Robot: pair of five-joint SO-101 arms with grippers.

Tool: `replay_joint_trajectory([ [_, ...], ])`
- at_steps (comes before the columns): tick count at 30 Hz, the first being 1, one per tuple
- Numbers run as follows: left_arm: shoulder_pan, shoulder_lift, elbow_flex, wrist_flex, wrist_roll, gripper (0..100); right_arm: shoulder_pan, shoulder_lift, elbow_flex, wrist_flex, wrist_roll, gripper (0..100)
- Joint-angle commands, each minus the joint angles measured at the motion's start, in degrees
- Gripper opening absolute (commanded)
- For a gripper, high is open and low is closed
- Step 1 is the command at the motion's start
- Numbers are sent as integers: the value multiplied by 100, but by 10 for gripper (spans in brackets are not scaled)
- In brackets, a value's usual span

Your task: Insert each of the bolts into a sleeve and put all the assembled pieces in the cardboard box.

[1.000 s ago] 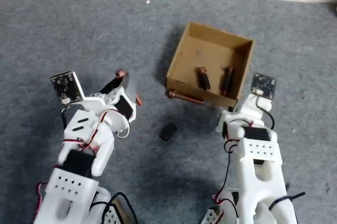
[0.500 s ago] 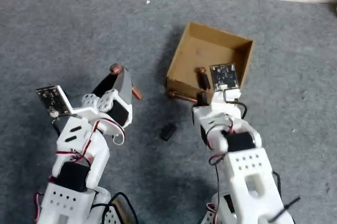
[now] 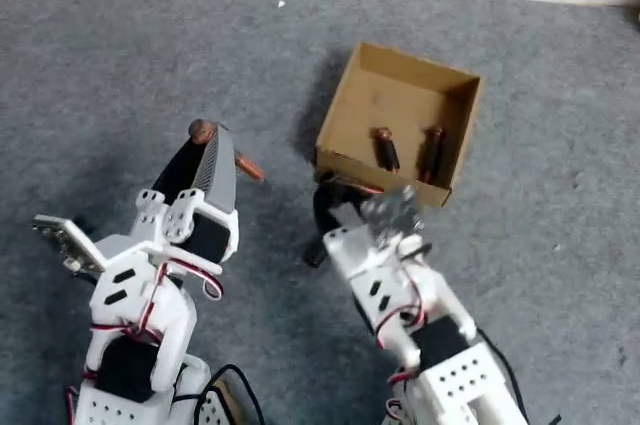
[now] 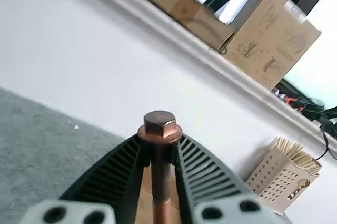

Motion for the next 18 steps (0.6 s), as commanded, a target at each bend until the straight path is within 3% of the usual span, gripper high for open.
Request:
replay_joint_trajectory([
  [1,110,-127,-40,-176,-44,5,-391,-646,593,-822,905,5],
  [5,224,-171,242,-237,-35,5,-549,-1393,1481,-1402,1424,5],
  [11,1077,-180,637,-378,-571,5,-453,-1859,1824,-593,1442,5],
  [18,1130,-189,620,-985,-563,5,-444,-1851,1824,136,1442,5],
])
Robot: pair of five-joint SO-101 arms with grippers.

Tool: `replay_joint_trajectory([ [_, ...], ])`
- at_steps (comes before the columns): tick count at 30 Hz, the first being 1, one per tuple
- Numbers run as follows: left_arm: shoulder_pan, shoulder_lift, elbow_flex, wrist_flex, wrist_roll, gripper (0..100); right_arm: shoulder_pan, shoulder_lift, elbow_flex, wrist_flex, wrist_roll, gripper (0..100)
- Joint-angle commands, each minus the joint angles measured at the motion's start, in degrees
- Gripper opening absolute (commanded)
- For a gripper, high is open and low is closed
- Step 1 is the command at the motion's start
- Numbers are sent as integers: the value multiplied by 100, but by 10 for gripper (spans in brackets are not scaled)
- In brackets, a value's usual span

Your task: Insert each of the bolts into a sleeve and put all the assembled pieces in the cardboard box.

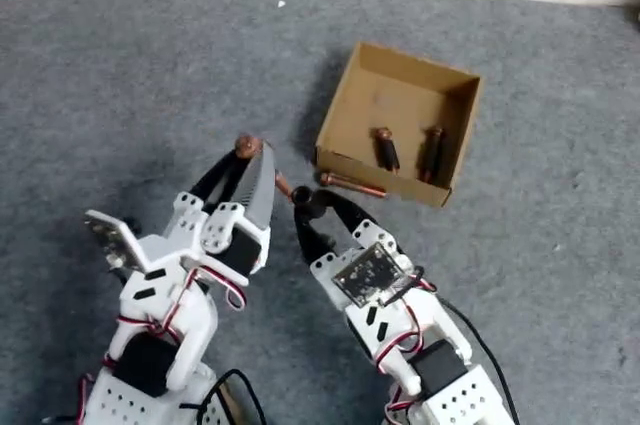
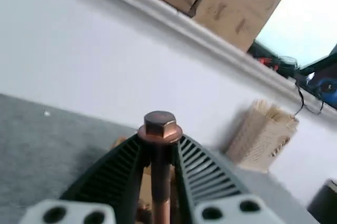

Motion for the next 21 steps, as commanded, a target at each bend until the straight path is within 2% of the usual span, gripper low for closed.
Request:
replay_joint_trajectory([
  [1,154,-84,-92,-466,-44,5,4,-84,901,136,62,5],
  [10,444,-75,40,-466,-88,5,31,-127,901,171,62,5],
  [21,400,-75,620,-466,-88,5,295,-136,901,136,62,5],
])
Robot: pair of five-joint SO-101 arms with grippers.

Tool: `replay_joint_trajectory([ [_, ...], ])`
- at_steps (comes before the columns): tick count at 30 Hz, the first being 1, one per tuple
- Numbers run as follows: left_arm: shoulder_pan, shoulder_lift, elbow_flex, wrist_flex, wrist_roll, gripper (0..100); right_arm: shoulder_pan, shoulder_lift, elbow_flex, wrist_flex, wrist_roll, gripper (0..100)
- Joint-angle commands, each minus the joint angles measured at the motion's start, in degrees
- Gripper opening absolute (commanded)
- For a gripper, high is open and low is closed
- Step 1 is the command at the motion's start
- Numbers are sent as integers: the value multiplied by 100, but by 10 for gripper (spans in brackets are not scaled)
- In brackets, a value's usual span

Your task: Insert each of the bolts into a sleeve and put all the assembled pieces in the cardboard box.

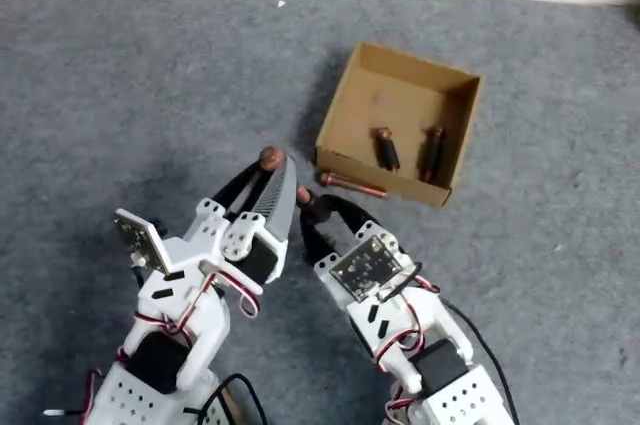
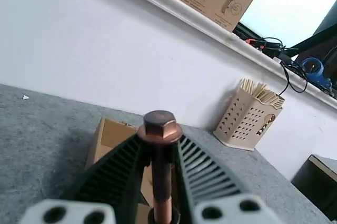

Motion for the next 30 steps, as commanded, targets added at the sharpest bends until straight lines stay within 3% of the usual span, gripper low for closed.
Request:
replay_joint_trajectory([
  [1,40,-66,145,-158,-35,5,119,-145,892,-40,35,5],
  [10,690,-66,585,97,-1178,5,145,-145,901,-4,35,5],
  [14,690,-75,409,659,-1178,35,145,-119,901,-4,35,5],
  [18,716,-66,163,1468,-1108,189,154,-101,901,-4,35,5],
  [21,699,-66,-127,2004,-615,258,154,-101,901,-4,35,5],
  [26,576,-75,-655,2523,-281,237,312,-92,901,-4,35,5],
  [30,-110,-75,-769,2523,-264,212,523,-92,901,-4,35,5],
])
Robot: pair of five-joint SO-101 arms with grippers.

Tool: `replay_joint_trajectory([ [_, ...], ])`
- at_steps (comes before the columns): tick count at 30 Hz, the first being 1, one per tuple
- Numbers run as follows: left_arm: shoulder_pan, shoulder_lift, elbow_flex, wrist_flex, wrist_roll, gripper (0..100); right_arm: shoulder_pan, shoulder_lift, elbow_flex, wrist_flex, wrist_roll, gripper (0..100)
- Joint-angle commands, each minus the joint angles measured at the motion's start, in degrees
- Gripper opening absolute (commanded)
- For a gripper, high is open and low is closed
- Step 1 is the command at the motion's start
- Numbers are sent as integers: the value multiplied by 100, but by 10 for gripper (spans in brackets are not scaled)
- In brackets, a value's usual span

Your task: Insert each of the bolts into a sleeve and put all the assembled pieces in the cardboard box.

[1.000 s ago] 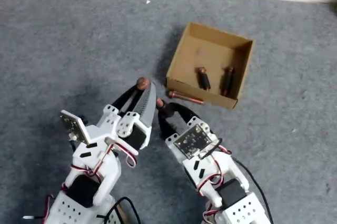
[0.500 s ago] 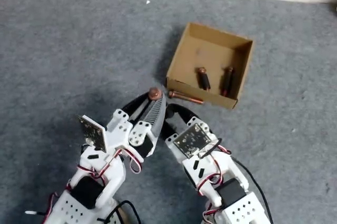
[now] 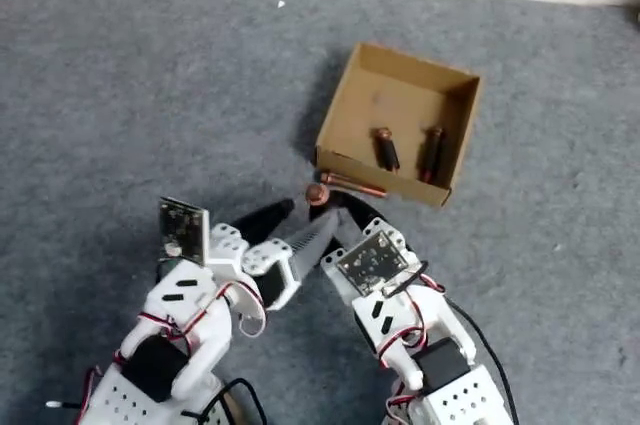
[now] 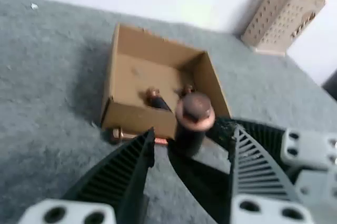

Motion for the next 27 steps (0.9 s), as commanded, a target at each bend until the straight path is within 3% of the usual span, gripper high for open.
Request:
replay_joint_trajectory([
  [1,-813,-66,-391,9,79,203,242,-92,901,-48,35,5],
  [4,-1270,-57,-330,-193,176,155,444,-101,901,-48,35,5],
  [8,-1446,-57,347,-1081,176,7,593,-101,901,-48,35,5],
  [12,-1455,40,980,-2277,149,24,840,-110,875,-48,35,5],
  [15,-1648,154,989,-2295,149,5,1209,-92,593,31,35,5],
  [20,-1780,277,1007,-2295,149,7,1947,-75,-725,1262,-554,6],
  [27,-1771,321,1007,-2286,141,7,1965,611,-2035,1552,-659,6],
])
